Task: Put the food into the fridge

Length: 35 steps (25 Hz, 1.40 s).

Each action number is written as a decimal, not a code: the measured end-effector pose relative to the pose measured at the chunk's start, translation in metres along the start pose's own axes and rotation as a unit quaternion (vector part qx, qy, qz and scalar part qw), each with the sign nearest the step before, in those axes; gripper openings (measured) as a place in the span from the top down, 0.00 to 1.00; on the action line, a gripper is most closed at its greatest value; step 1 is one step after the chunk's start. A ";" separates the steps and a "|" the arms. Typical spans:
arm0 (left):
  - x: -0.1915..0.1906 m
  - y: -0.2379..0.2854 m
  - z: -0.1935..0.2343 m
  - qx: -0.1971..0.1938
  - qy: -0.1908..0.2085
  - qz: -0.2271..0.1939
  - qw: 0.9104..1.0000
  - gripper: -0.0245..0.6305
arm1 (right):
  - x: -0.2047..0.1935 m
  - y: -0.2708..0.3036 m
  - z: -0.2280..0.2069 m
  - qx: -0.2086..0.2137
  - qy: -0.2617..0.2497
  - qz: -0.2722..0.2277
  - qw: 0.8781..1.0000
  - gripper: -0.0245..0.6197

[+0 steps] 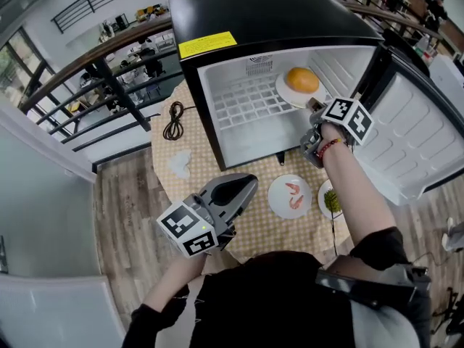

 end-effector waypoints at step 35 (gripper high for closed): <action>0.018 -0.024 -0.157 -0.009 0.028 -0.004 1.000 0.94 | -0.093 -0.197 -0.081 0.110 0.010 0.079 0.991 0.94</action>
Point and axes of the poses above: the fingertips, and each gripper's own axes: y forward along the fingers, z to its left, x out of its top, the point moved 4 cm from there along -y, backward along the fingers, and after that the axes turned 13 degrees about y, right-handed, at the moved point
